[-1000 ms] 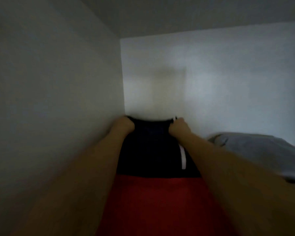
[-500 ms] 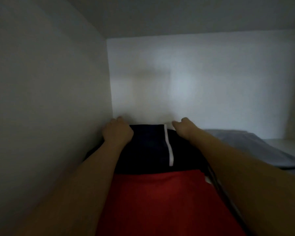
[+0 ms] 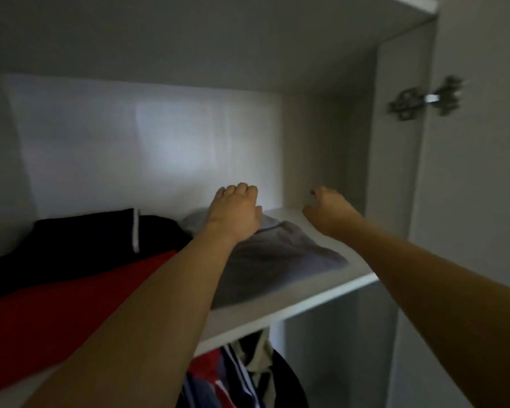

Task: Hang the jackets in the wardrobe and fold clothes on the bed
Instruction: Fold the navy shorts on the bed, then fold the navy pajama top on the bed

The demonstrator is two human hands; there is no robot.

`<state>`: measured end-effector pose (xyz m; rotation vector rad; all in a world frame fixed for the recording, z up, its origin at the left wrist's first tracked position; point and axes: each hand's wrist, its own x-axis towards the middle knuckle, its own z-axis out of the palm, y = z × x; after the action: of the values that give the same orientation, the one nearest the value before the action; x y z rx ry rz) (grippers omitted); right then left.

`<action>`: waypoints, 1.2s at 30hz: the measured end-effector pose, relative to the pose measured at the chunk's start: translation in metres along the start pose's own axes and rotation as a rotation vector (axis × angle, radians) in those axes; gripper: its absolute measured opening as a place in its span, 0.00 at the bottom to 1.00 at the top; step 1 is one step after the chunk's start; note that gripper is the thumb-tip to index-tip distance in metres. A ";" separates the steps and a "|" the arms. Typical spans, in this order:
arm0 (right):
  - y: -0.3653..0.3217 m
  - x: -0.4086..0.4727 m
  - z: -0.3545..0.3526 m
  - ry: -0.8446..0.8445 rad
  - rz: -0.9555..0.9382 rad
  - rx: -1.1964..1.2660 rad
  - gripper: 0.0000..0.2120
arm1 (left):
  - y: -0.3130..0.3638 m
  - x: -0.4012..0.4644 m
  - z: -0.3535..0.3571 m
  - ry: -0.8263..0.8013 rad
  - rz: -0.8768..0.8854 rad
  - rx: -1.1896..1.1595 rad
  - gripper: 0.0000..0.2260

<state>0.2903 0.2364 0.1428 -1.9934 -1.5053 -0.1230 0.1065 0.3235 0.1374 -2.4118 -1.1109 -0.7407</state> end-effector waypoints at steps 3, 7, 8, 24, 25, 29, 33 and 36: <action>0.052 -0.051 -0.049 0.049 0.109 -0.126 0.26 | 0.077 0.005 -0.009 0.042 0.120 -0.034 0.19; 0.106 -0.127 -0.112 0.144 0.257 -0.228 0.26 | 0.166 0.006 -0.021 0.078 0.260 -0.141 0.18; 0.118 -0.146 -0.128 0.161 0.295 -0.255 0.26 | 0.189 0.006 -0.026 0.072 0.300 -0.174 0.17; 0.196 -0.563 -0.364 0.302 0.743 -0.553 0.26 | 0.550 -0.192 -0.218 0.163 0.850 -0.417 0.18; 0.202 -0.584 -0.373 0.304 0.756 -0.555 0.26 | 0.564 -0.202 -0.227 0.170 0.861 -0.429 0.18; 0.220 -0.719 -0.435 0.325 0.889 -0.599 0.26 | 0.663 -0.285 -0.292 0.168 0.938 -0.503 0.19; 0.234 -0.843 -0.491 0.373 1.005 -0.609 0.27 | 0.758 -0.367 -0.351 0.160 1.060 -0.559 0.18; 0.245 -0.920 -0.529 0.420 1.094 -0.607 0.27 | 0.822 -0.418 -0.392 0.166 1.133 -0.582 0.19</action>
<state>0.3470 -0.8487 0.0650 -2.7486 0.0218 -0.5272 0.4006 -0.6329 0.0950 -2.7601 0.6639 -0.8442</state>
